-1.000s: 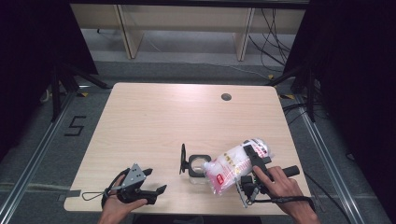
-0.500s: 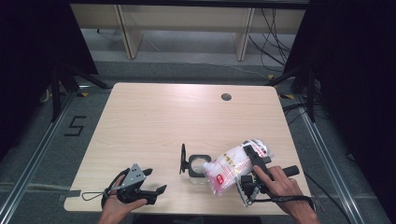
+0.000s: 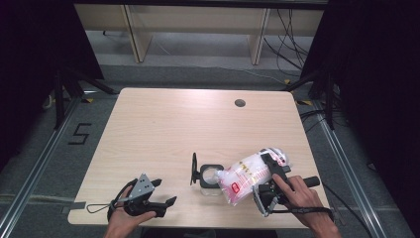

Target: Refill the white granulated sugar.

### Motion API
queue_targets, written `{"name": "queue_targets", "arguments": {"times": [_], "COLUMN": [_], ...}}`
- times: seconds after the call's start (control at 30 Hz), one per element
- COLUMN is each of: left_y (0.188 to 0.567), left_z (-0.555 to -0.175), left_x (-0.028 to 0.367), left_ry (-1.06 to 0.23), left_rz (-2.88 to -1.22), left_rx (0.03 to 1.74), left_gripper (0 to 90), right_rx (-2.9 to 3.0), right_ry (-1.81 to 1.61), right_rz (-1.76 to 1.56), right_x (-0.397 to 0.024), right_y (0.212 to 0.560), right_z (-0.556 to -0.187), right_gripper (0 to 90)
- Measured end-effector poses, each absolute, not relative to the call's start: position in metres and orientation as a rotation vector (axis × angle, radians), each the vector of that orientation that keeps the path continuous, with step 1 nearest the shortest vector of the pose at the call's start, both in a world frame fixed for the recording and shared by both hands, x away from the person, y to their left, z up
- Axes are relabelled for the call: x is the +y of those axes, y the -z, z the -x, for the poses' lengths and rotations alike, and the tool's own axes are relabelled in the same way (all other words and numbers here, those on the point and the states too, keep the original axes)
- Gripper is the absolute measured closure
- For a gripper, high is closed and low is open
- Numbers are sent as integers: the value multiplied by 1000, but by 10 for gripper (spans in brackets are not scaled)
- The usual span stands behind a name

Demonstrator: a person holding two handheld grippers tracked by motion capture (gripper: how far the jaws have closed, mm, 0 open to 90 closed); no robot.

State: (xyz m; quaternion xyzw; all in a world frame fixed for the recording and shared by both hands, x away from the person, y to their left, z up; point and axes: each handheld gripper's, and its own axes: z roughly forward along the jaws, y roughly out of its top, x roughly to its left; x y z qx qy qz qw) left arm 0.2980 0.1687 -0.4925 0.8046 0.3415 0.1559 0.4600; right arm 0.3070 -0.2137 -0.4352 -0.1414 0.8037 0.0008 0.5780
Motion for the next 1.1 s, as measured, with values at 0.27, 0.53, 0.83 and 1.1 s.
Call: {"name": "queue_targets", "arguments": {"times": [0.27, 0.53, 0.83, 1.1], "left_y": [492, 493, 493, 492], "left_z": [-298, -298, -298, -297], "left_x": [169, 169, 169, 168], "left_ry": [-381, -375, -374, -371], "left_rz": [-1979, -1972, -1971, -1963], "left_rx": [837, 848, 849, 851], "left_gripper": [202, 203, 203, 203], "right_rx": [1883, 1897, 1892, 1892], "right_ry": [9, 15, 9, 28], "right_rz": [331, 322, 315, 313], "right_x": [-210, -209, -212, -213], "right_y": [436, 435, 435, 433], "right_z": [-304, -303, -304, -303], "right_gripper": [395, 395, 395, 395]}}
